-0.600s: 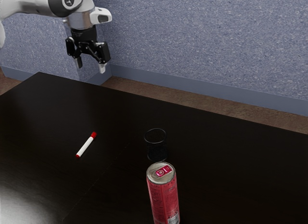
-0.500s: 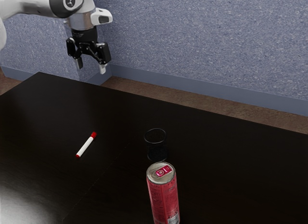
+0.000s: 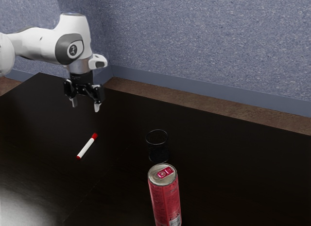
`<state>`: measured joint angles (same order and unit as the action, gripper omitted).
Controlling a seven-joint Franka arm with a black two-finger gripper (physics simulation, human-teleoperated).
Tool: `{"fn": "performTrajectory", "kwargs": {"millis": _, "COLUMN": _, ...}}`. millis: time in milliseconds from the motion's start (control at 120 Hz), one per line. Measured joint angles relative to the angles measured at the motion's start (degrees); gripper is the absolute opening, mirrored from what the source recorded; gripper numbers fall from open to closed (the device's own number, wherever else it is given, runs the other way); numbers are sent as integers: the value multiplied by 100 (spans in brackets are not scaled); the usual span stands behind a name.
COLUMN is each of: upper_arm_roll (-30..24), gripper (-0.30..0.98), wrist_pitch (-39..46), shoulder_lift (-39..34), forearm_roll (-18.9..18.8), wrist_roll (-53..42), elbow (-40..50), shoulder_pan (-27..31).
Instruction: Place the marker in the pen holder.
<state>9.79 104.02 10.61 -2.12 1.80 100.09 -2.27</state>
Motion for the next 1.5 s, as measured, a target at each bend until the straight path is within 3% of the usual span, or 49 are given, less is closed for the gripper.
{"fn": "performTrajectory", "kwargs": {"millis": 533, "upper_arm_roll": 516, "gripper": 69, "wrist_pitch": 1550, "shoulder_lift": 1613, "forearm_roll": 285, "wrist_roll": -746, "elbow": -20, "shoulder_pan": 39}}
{"fn": "performTrajectory", "kwargs": {"millis": 833, "upper_arm_roll": 534, "gripper": 69, "wrist_pitch": 1990, "shoulder_lift": 1713, "forearm_roll": 418, "wrist_roll": -1445, "elbow": 358, "shoulder_pan": 46}}
{"fn": "performTrajectory", "kwargs": {"millis": 1117, "upper_arm_roll": 541, "gripper": 69, "wrist_pitch": 2245, "shoulder_lift": 1957, "forearm_roll": 835, "wrist_roll": -1855, "elbow": 318, "shoulder_pan": 118}}
{"fn": "performTrajectory", "kwargs": {"millis": 1500, "upper_arm_roll": 541, "gripper": 61, "wrist_pitch": 2270, "shoulder_lift": 2075, "forearm_roll": 904, "wrist_roll": -2181, "elbow": 289, "shoulder_pan": 156}}
